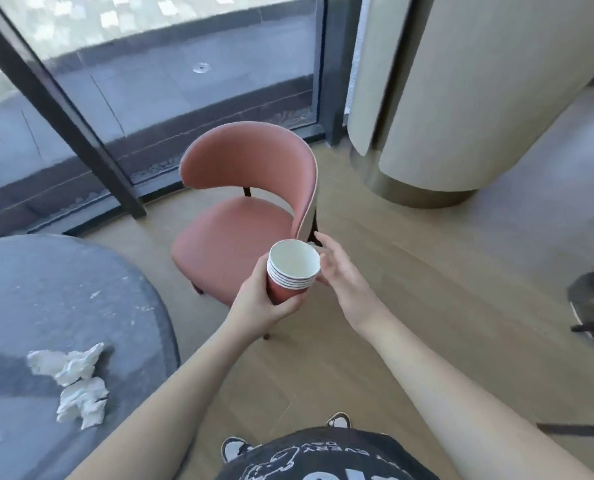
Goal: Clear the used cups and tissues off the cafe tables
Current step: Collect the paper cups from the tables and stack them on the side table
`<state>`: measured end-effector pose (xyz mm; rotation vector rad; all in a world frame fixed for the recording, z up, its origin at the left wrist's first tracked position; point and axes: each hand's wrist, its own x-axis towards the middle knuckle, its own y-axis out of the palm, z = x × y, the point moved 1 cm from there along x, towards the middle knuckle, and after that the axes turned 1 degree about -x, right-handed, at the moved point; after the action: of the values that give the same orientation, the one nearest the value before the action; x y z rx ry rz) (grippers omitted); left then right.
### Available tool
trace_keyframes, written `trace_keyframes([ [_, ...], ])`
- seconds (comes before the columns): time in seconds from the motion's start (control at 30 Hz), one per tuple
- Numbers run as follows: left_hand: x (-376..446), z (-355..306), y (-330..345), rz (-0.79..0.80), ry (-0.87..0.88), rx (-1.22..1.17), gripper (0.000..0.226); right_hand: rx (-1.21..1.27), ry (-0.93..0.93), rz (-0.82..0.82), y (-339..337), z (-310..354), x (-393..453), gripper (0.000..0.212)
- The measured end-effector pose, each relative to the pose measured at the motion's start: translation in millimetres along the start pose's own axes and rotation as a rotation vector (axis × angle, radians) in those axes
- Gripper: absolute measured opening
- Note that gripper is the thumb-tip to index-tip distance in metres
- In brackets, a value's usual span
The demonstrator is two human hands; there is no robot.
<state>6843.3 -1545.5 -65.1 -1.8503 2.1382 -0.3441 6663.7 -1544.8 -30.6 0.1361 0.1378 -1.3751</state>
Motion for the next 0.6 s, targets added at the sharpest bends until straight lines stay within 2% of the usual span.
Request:
trace_keyframes([
  [0.17, 33, -37, 74, 0.173, 0.082, 0.037, 0.072, 0.064, -0.032, -0.218, -80, -2, -24, 0.107],
  [0.3, 58, -61, 131, 0.351, 0.124, 0.039, 0.071, 0.109, -0.005, -0.417, -139, -18, -46, 0.064],
  [0.33, 64, -65, 144, 0.391, 0.132, 0.032, 0.072, 0.125, 0.002, -0.467, -152, -22, -50, 0.059],
  [0.5, 96, -81, 199, 0.568, 0.17, 0.042, 0.075, 0.175, 0.011, -0.66, -200, -35, -62, 0.064],
  [0.6, 119, -83, 231, 0.661, 0.184, 0.037, 0.069, 0.186, 0.025, -0.759, -226, -40, -61, 0.055],
])
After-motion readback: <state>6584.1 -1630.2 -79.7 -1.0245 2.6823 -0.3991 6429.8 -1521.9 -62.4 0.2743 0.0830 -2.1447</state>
